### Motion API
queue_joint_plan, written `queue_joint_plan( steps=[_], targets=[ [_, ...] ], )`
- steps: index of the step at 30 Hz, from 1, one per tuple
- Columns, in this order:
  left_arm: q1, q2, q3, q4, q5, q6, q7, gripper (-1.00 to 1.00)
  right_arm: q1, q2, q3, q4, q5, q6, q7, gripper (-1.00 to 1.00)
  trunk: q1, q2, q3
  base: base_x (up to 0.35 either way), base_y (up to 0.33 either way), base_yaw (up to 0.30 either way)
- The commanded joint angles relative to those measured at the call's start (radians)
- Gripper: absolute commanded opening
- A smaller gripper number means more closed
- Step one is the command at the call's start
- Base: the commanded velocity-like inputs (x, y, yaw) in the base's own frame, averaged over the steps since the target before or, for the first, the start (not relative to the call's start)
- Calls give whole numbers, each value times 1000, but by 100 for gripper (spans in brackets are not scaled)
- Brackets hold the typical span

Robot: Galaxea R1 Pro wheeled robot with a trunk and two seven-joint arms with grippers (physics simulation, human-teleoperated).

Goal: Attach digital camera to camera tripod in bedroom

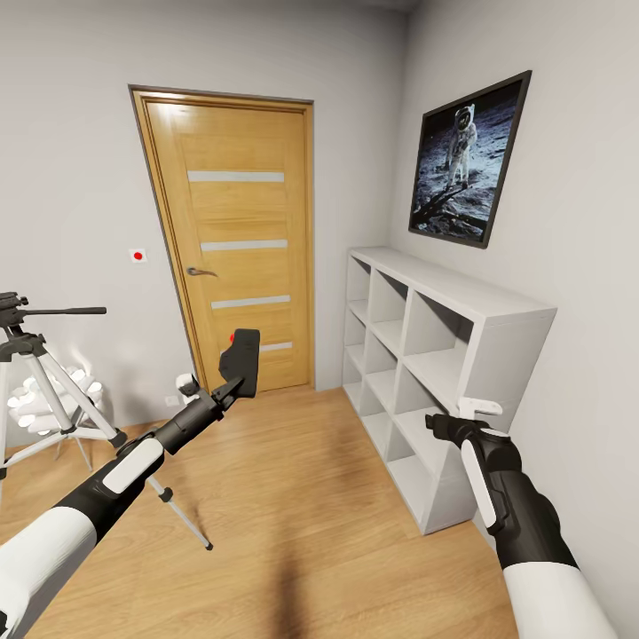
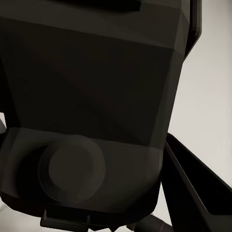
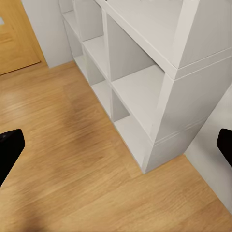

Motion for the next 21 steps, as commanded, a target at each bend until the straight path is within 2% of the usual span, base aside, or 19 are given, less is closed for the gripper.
queue_joint_plan(
  steps=[1, 12, 17, 19, 20, 21],
  targets=[
    [-2, 1, -5, 0, 10, 7, -2, -100, -1, 0, 1, -1, -5, 4, -5, 100, 1, -2, -2, 0, 0, 0],
    [-2, 0, -6, 24, 4, 6, 15, -100, -1, 2, 3, 4, -4, 4, -7, 100, 1, -2, -2, 0, 0, 0],
    [-2, -1, -8, 79, -1, 4, 62, -100, -1, 1, 6, 17, -9, -4, -6, 100, 1, -2, -2, 0, 0, 0],
    [-2, -1, -8, 132, -3, 4, 104, -100, -1, 2, 12, 35, -10, -19, 0, 100, 1, -2, -2, 0, 0, 0],
    [-2, 0, -9, 187, -4, 5, 136, -100, -1, 4, 24, 51, -11, -30, 2, 100, 1, -2, -2, 0, 0, 0],
    [-2, -5, -14, 334, -9, 2, 212, -100, -1, 8, 76, 89, -12, -47, 0, 100, 1, -2, -2, 0, 0, 0]
  ],
)
